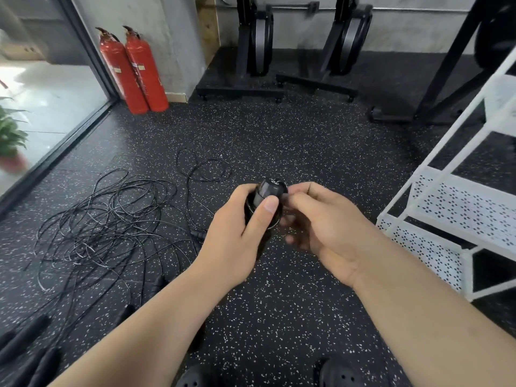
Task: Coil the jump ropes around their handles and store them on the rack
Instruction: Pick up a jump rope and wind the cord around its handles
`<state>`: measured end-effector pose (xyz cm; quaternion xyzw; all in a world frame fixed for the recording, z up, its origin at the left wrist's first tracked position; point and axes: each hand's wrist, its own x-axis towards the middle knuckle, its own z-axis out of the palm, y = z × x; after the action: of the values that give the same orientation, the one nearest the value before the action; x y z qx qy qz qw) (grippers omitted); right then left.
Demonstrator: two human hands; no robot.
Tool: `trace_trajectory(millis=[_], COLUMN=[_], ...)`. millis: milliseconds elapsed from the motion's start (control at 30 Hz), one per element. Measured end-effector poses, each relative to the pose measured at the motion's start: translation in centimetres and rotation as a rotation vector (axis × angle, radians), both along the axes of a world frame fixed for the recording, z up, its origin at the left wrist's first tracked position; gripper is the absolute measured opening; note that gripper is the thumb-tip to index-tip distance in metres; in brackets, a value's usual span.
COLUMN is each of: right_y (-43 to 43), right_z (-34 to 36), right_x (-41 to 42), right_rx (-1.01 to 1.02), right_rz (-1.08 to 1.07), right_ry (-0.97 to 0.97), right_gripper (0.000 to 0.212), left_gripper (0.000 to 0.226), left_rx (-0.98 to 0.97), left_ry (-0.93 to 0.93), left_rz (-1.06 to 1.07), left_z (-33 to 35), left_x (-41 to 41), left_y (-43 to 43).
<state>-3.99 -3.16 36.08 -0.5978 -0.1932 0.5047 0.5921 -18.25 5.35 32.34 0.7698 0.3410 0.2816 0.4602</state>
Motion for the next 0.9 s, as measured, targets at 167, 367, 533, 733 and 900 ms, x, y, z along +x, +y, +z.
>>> trace_trajectory(millis=[167, 367, 533, 733, 900], right_y=[0.0, 0.3, -0.4, -1.3, -0.3], right_z=[-0.2, -0.2, 1.2, 0.8, 1.1], right_x=[-0.3, 0.1, -1.5, -3.4, 1.8], right_rx=[0.091, 0.004, 0.102, 0.086, 0.085], right_rz=[-0.105, -0.113, -0.004, 0.031, -0.113], right_ry=[-0.184, -0.098, -0.067, -0.485, 0.289], right_gripper=[0.023, 0.022, 0.011, 0.007, 0.016], left_gripper=[0.039, 0.061, 0.064, 0.071, 0.057], left_rx=[-0.207, -0.699, -0.833, -0.305, -0.421], left_ry=[-0.098, -0.268, -0.302, -0.021, -0.178], left_rz=[0.001, 0.076, 0.21, 0.237, -0.094], left_z=[0.1, 1.3, 0.6, -0.2, 1.1], left_x=[0.3, 1.3, 0.9, 1.1, 1.4], left_y=[-0.2, -1.1, 0.6, 1.2, -0.9])
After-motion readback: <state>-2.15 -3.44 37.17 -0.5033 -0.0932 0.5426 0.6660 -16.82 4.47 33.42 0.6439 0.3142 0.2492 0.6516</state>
